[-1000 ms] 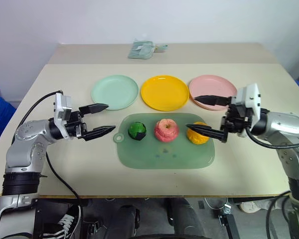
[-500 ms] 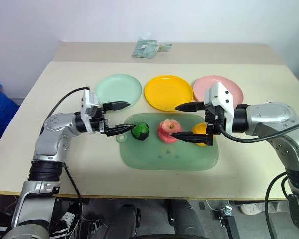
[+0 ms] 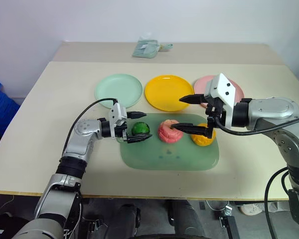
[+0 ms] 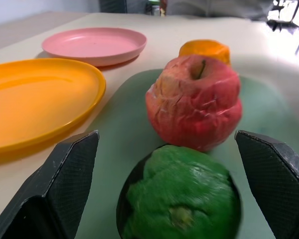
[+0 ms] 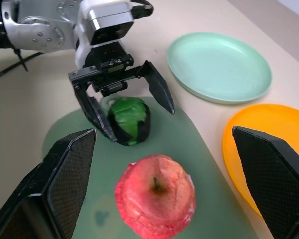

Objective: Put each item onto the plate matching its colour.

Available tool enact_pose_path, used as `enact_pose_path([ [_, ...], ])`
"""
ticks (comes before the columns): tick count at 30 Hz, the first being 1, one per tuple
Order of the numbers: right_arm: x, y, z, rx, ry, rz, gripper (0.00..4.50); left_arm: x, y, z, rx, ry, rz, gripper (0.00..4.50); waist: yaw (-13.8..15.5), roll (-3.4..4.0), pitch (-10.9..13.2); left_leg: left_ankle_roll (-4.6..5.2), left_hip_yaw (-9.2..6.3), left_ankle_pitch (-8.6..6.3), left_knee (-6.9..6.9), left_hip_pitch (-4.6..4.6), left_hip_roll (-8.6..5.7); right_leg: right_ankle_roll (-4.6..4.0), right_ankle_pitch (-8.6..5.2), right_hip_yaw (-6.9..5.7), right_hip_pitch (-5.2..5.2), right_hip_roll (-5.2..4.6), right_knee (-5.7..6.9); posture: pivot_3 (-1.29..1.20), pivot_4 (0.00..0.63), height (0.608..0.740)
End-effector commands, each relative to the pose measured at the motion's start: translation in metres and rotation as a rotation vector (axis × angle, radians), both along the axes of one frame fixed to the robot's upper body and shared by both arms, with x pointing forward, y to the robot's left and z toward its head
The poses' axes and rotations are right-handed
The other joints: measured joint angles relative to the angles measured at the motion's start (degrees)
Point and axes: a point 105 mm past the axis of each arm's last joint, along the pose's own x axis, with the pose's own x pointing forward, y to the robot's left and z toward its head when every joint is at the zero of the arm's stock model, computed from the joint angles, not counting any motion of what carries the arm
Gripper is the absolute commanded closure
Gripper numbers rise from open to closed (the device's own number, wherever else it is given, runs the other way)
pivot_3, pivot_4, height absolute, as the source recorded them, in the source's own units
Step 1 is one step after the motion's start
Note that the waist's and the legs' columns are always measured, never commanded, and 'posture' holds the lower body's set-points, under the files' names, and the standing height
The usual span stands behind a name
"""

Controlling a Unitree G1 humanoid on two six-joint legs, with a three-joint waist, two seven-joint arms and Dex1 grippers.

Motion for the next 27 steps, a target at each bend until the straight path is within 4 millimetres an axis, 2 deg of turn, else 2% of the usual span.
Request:
enact_pose_path([
  [1,0.0008,-0.0014,0.0121,0.012,-0.067,-0.01,0.04,-0.0036,-0.0054,-0.0061,0.019,-0.018,-0.02,0.0,0.07,0.0,0.0,0.0,0.0,0.0,0.0,0.0,0.0,0.0,0.0,0.0,0.0,-0.01,0.0,0.0,0.15,0.74],
  [13,0.0023,-0.0019,0.0119,0.011,-0.073,-0.02,0.04,-0.0026,-0.0056,-0.0109,0.01,-0.017,-0.001,0.0,0.09,0.0,0.0,0.03,-0.01,-0.02,0.01,0.0,0.0,0.0,0.0,-0.01,0.02,0.0,0.01,0.0,0.15,0.74],
  [15,0.0022,-0.0019,0.0127,0.013,-0.073,-0.02,0.0,-0.007,-0.006,-0.0131,0.007,0.006,-0.026,0.54,0.08,0.0,0.0,0.04,-0.01,-0.02,0.01,0.0,0.0,0.0,0.0,-0.01,0.02,-0.01,0.01,0.0,0.15,0.74],
  [24,0.0036,-0.0021,0.0149,0.015,-0.084,-0.023,0.0,-0.0062,-0.0059,-0.0119,0.002,0.0,-0.023,0.54,0.07,0.0,0.0,0.06,-0.01,-0.03,0.01,0.01,0.0,0.0,0.0,0.0,0.02,-0.01,0.01,0.0,0.15,0.74],
  [25,0.0039,-0.0022,0.0151,0.015,-0.085,-0.023,0.0,-0.0055,-0.0054,-0.0113,0.003,-0.009,-0.016,1.11,0.07,0.0,0.0,0.06,0.0,-0.03,0.01,0.01,0.0,0.0,0.0,-0.01,0.02,0.0,0.01,0.0,0.15,0.74],
  [27,0.0043,-0.0023,0.0154,0.015,-0.088,-0.024,0.0,-0.0026,-0.006,-0.0089,0.001,-0.043,0.008,1.86,0.08,0.0,0.0,0.05,0.0,-0.03,0.01,0.01,0.0,0.0,0.0,0.0,0.02,-0.01,0.01,0.0,0.15,0.74],
])
